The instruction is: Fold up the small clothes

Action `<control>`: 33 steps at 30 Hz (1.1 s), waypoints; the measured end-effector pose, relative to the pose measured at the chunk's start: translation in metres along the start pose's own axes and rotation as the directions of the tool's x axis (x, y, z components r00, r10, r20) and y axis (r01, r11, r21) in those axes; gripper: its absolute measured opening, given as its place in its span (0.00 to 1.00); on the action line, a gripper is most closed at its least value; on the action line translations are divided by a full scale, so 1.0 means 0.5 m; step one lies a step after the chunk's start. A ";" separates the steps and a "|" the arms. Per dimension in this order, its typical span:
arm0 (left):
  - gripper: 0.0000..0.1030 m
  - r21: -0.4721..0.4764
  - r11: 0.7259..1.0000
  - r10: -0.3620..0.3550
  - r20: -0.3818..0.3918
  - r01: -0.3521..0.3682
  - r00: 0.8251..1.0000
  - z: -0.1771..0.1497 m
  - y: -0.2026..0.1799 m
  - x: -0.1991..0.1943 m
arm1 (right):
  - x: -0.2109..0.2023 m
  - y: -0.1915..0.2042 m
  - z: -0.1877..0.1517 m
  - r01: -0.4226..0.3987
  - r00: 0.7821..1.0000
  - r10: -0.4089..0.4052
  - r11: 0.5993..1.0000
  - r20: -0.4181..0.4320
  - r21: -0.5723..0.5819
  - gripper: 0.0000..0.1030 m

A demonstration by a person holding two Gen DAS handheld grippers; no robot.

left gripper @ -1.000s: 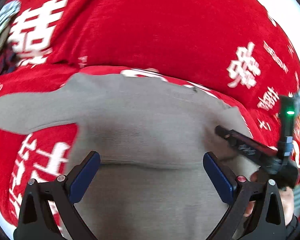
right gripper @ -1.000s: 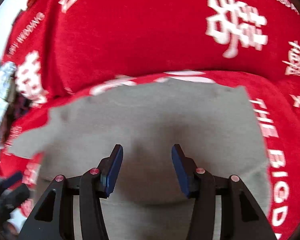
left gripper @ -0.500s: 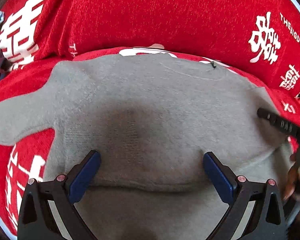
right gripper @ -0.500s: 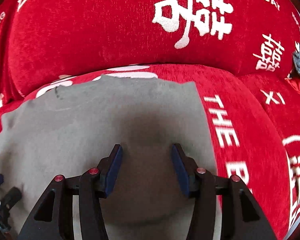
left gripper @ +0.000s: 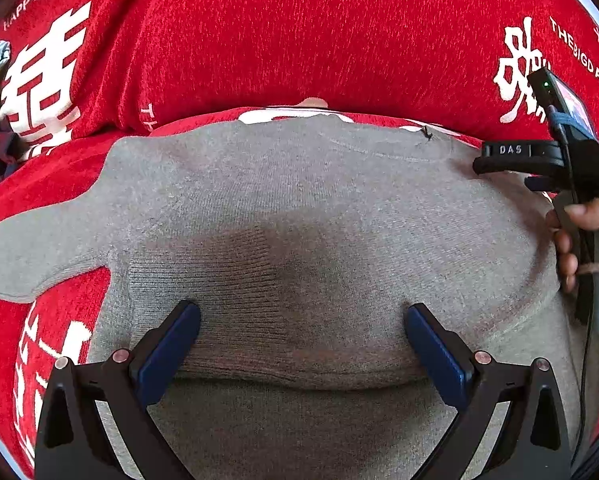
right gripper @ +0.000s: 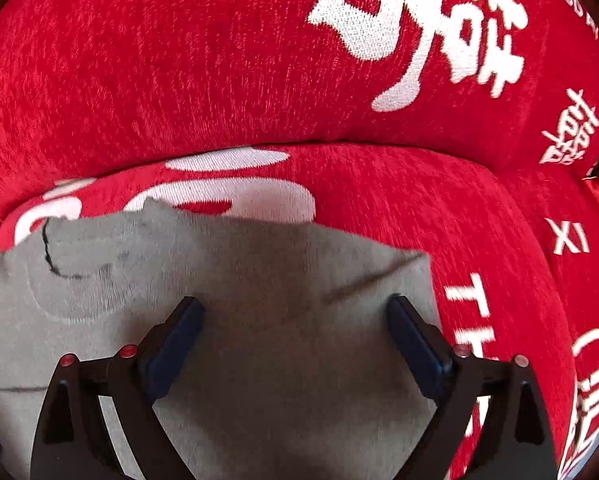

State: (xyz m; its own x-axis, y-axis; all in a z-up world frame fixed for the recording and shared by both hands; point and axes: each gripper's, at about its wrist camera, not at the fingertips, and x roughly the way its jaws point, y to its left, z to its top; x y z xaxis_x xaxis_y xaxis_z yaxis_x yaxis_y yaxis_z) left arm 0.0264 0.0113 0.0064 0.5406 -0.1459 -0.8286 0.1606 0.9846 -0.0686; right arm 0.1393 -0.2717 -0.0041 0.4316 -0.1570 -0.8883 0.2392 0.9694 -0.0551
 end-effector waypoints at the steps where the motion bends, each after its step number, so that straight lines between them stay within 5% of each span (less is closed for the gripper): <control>1: 1.00 0.000 1.000 0.001 0.000 -0.001 1.000 -0.001 -0.001 0.000 | 0.000 -0.003 0.003 -0.009 1.000 0.009 1.000 -0.002 0.001 0.93; 7: 1.00 -0.024 0.999 0.025 -0.032 -0.026 0.999 0.013 -0.007 -0.009 | -0.089 -0.029 -0.045 -0.104 0.993 0.099 0.991 0.057 0.087 0.92; 10: 1.00 -0.075 0.997 -0.034 -0.032 0.032 0.999 0.023 -0.020 -0.020 | -0.136 -0.011 -0.104 -0.148 0.984 0.142 0.988 0.103 0.049 0.92; 12: 1.00 -0.039 0.999 0.002 -0.055 -0.004 0.998 0.023 -0.041 -0.007 | -0.143 -0.002 -0.144 -0.161 0.982 0.157 0.986 0.100 0.030 0.92; 18: 1.00 -0.027 0.998 0.057 -0.047 -0.058 0.997 0.011 -0.032 -0.014 | -0.159 0.037 -0.209 -0.053 0.991 0.061 0.996 0.116 -0.069 0.92; 26: 1.00 -0.024 0.997 0.078 -0.039 -0.079 0.996 -0.009 -0.015 -0.021 | -0.168 0.110 -0.237 -0.072 0.990 0.086 0.989 0.111 -0.129 0.92; 33: 1.00 -0.131 0.986 0.101 -0.044 -0.106 0.994 -0.020 0.069 -0.029 | -0.174 0.192 -0.256 -0.065 0.986 0.093 0.978 0.138 -0.201 0.92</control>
State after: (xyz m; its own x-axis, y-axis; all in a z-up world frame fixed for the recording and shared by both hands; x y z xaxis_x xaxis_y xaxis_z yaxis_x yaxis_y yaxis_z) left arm 0.0158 0.0485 0.0107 0.5168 -0.0414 -0.8551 -0.0072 0.9986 -0.0527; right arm 0.0135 -0.1407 0.0098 0.5678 -0.0902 -0.8182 0.0315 0.9956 -0.0879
